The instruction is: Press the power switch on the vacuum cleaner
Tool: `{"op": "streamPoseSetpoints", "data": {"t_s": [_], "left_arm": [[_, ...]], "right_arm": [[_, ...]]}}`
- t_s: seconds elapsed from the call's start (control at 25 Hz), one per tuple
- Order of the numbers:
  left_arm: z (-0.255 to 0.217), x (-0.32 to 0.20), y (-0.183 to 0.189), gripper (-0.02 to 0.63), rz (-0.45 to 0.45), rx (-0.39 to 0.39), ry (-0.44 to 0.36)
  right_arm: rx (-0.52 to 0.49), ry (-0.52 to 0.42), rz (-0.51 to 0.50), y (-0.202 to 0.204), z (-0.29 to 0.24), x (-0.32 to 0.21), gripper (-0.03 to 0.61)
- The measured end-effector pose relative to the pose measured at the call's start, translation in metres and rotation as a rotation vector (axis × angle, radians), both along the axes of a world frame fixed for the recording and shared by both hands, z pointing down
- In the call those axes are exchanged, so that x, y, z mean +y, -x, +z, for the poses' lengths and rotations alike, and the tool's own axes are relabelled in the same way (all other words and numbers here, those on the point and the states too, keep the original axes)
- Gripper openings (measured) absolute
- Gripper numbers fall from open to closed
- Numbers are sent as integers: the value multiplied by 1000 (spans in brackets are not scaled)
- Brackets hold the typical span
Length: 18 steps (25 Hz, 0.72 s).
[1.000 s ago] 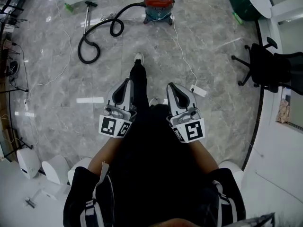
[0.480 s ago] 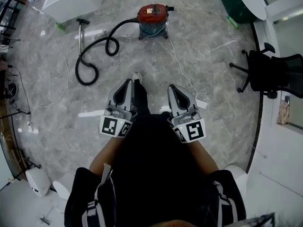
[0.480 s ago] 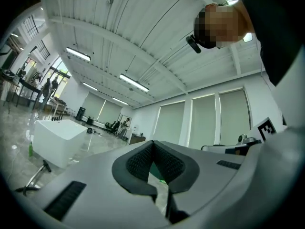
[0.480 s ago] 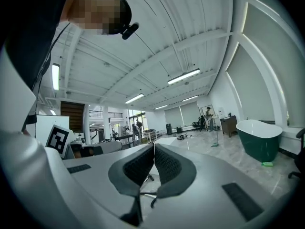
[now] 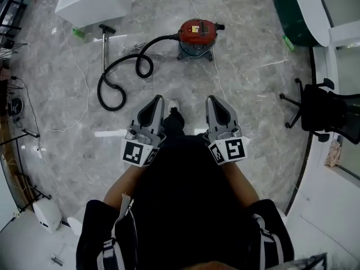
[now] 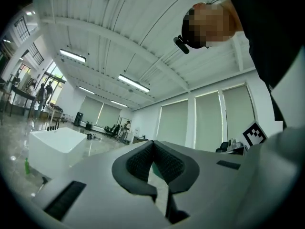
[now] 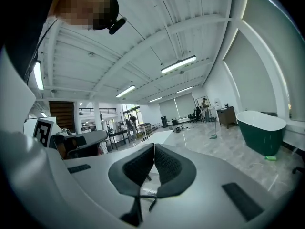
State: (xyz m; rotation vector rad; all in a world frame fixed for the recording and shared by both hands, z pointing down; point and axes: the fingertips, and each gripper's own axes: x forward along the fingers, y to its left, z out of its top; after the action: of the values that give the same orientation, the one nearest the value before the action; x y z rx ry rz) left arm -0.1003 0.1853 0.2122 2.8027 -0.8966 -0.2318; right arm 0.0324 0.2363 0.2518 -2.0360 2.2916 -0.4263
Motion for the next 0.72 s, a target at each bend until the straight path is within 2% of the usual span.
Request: {"op": "streamPoseSetpoints", "data": {"t_s": [0.28, 0.44, 0.6, 0.72], "left_arm": [[-7, -79, -14, 14, 12, 50, 4], [7, -98, -19, 15, -1, 62, 57], [25, -116, -22, 15, -16, 9, 112], [25, -136, -28, 15, -44, 19, 92]], "right_arm": [[46, 19, 24, 1, -3, -68, 18], [72, 49, 11, -5, 3, -83, 18], [98, 60, 21, -23, 3, -104, 18], [92, 68, 5, -35, 10, -127, 18]]}}
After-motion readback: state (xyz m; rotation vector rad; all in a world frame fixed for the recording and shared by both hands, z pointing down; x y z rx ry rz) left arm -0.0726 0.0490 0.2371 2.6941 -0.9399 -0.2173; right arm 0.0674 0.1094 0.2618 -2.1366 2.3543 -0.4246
